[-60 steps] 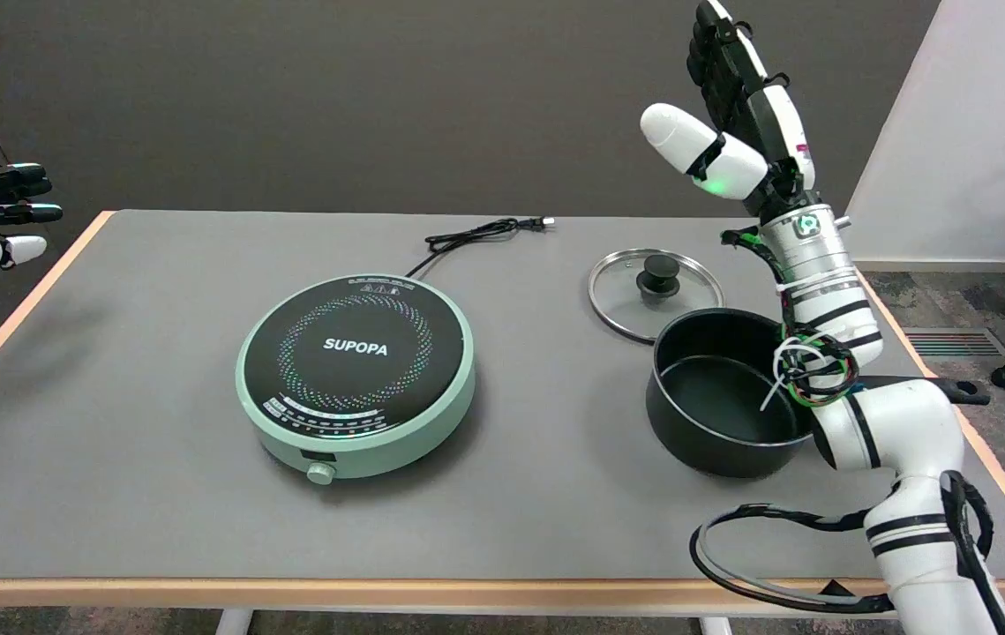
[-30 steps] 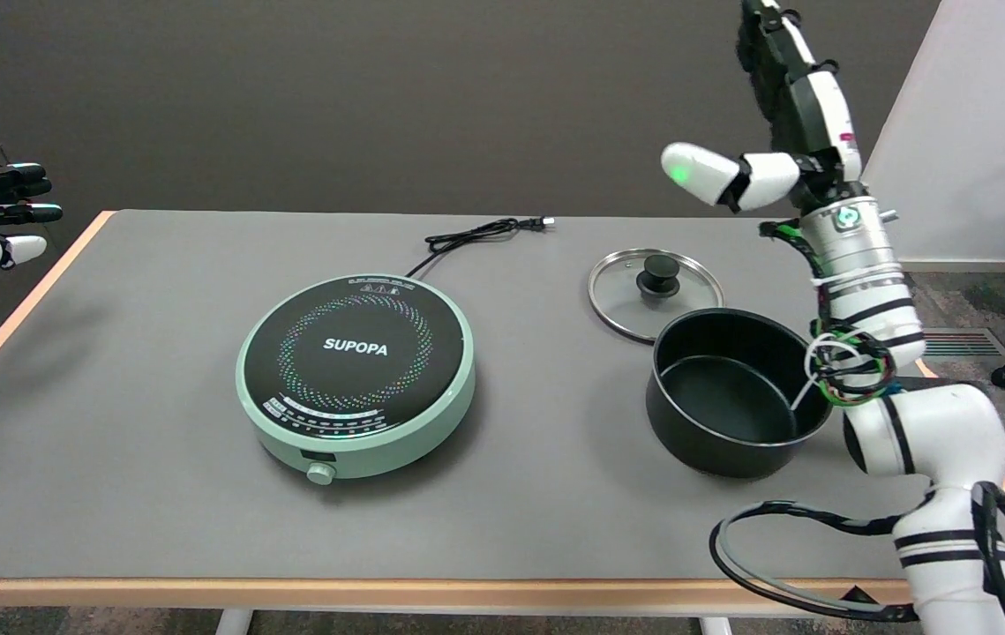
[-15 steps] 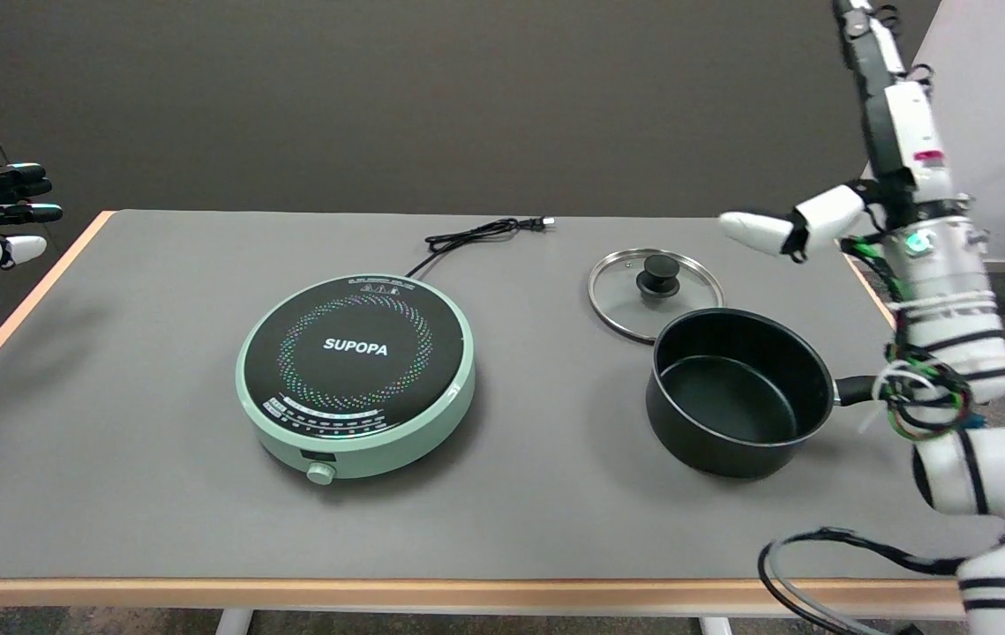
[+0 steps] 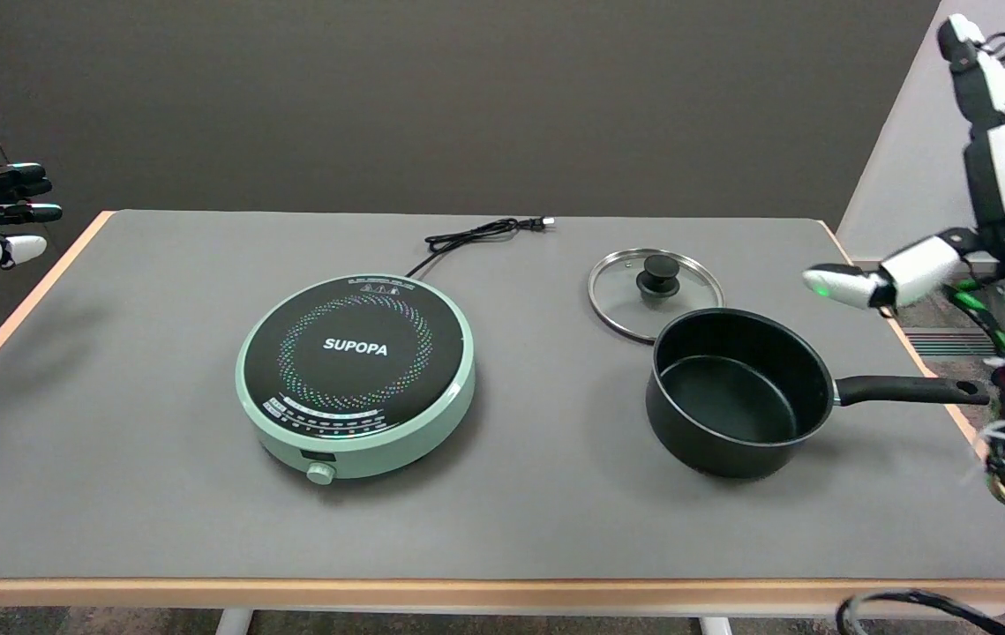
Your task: Pick up the soup pot.
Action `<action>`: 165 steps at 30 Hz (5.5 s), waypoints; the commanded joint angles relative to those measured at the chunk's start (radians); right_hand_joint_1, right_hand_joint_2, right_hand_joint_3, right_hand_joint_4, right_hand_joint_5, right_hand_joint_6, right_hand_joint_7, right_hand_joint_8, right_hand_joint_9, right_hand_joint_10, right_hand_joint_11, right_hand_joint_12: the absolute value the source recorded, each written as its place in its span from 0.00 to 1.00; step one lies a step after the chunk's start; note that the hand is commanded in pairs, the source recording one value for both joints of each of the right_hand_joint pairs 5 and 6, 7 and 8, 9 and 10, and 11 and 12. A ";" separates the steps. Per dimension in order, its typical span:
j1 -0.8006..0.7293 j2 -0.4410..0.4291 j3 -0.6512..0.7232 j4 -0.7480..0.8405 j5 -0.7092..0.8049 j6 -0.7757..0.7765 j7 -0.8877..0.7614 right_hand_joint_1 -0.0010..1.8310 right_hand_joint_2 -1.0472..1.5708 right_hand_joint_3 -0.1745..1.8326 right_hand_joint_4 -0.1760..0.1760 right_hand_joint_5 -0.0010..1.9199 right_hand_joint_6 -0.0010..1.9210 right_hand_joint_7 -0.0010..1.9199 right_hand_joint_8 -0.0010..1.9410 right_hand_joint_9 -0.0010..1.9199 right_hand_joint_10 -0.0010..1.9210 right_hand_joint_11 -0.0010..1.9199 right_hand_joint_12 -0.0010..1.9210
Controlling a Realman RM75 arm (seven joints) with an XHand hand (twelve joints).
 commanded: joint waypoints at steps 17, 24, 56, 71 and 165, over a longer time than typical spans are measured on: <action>-0.292 -0.218 0.163 -0.011 -0.032 -0.327 -0.110 0.64 0.18 0.56 0.37 0.02 0.02 0.02 0.02 0.02 0.02 0.02 0.02; -0.292 -0.218 0.163 -0.098 -0.065 -0.335 -0.120 0.64 0.15 0.63 0.39 0.01 0.01 0.01 0.01 0.01 0.01 0.01 0.01; -0.232 -0.162 0.198 -0.257 -0.302 -0.245 -0.276 0.65 0.18 0.66 0.40 0.01 0.01 0.01 0.01 0.01 0.01 0.01 0.01; -0.207 -0.035 0.113 -0.053 -0.584 -0.098 -0.272 0.64 0.17 0.66 0.42 0.01 0.01 0.01 0.01 0.01 0.01 0.01 0.01; -0.092 0.016 -0.021 -0.216 -1.017 0.259 0.031 0.61 0.18 0.65 1.00 0.01 0.01 0.01 0.01 0.01 0.01 0.01 0.01</action>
